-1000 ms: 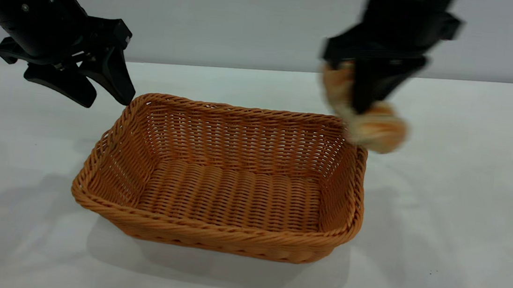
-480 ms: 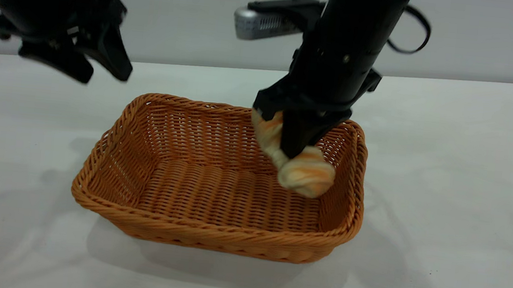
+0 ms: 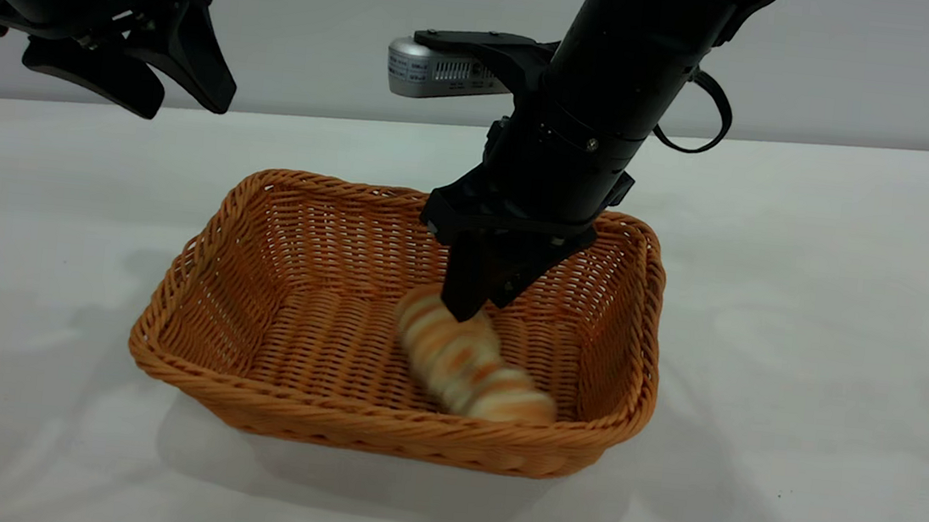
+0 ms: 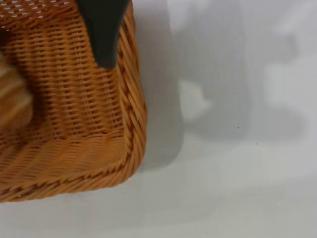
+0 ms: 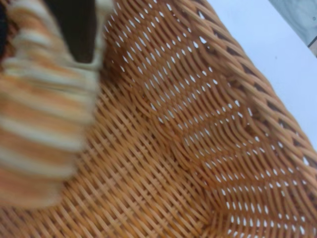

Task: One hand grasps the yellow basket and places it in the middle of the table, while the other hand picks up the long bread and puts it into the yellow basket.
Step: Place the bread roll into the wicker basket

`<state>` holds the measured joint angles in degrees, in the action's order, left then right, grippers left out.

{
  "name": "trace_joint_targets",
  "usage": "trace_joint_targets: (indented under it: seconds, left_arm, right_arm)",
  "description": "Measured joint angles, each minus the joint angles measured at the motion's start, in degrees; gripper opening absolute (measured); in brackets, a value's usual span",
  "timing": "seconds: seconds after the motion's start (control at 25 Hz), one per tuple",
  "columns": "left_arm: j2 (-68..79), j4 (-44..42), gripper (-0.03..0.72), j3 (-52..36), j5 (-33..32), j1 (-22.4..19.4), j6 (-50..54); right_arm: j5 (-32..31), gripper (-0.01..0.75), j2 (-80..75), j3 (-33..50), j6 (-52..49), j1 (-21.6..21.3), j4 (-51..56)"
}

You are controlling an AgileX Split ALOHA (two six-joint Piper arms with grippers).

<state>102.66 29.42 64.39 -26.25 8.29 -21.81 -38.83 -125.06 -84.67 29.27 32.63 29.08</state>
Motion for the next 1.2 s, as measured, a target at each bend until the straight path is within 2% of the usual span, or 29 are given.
trace_joint_targets:
  seconds: [0.12, 0.24, 0.68, 1.0, 1.2]
  left_arm:
    - [0.0, -0.04, 0.572, 0.0, -0.49, 0.0, 0.0]
    - [0.0, -0.14, 0.572, 0.0, -1.2, 0.0, 0.0]
    - [-8.55, -0.75, 0.572, -0.13, -4.4, 0.0, -5.59]
    - [-19.53, -6.24, 0.572, -0.6, -9.96, 0.0, -3.39]
    - [-26.8, -6.49, 0.572, -4.74, -10.62, 0.0, -2.75]
  right_arm:
    - [-0.22, 0.565, 0.0, 0.0, 0.11, 0.0, 0.07]
    - [-1.96, 0.613, 0.0, 0.0, 0.11, 0.0, 0.14]
    - [-5.95, 0.515, 4.95, 0.0, 0.45, -1.15, -3.74]
    - [-11.8, 0.508, 16.5, 0.0, -1.75, -1.78, -10.09]
    - [-15.85, 0.508, 22.93, 0.0, -3.91, -1.78, -13.62]
